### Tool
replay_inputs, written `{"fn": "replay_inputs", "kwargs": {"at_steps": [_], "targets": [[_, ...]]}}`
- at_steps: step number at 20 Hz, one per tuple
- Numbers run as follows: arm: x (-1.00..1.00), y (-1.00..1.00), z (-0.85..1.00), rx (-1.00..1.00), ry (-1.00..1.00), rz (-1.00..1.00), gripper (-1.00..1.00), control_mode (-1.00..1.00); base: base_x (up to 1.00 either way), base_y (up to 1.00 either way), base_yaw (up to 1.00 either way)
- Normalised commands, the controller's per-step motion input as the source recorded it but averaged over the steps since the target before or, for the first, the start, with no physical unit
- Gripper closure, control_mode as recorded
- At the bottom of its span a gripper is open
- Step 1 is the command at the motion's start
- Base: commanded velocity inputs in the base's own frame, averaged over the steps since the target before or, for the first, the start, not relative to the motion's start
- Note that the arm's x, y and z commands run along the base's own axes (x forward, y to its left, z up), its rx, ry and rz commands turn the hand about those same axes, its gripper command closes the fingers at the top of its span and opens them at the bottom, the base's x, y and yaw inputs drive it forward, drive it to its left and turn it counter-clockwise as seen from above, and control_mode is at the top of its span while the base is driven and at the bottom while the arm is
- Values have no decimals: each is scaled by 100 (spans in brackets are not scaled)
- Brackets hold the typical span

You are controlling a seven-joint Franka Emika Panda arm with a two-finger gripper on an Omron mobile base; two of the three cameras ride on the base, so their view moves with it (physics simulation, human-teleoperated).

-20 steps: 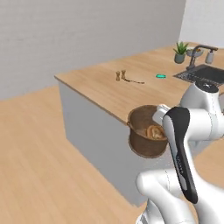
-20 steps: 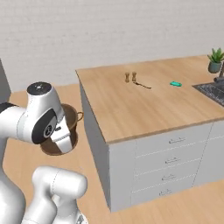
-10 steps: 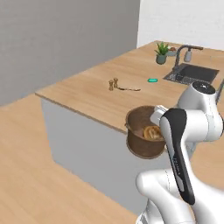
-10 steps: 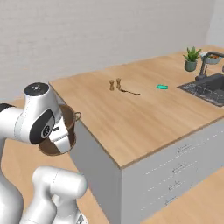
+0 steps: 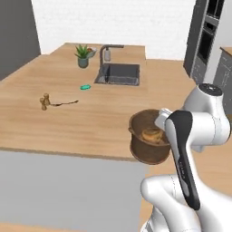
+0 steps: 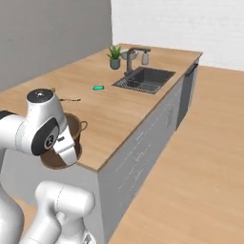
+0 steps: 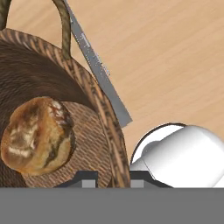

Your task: Open the cabinet, pick up the bread from the cabinet and place it in the basket. Then move the basket to the dining counter.

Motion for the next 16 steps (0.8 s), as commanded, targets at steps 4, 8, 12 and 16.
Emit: {"fn": "replay_inputs", "kwargs": {"at_steps": [4, 8, 12, 16], "targets": [[0, 0, 0, 0, 0, 0, 100, 100, 1, 96, -53], [0, 0, 0, 0, 0, 0, 100, 100, 2, 100, -37], [0, 0, 0, 0, 0, 0, 100, 100, 5, 100, -31], [0, 0, 0, 0, 0, 0, 100, 100, 7, 94, -11]]}}
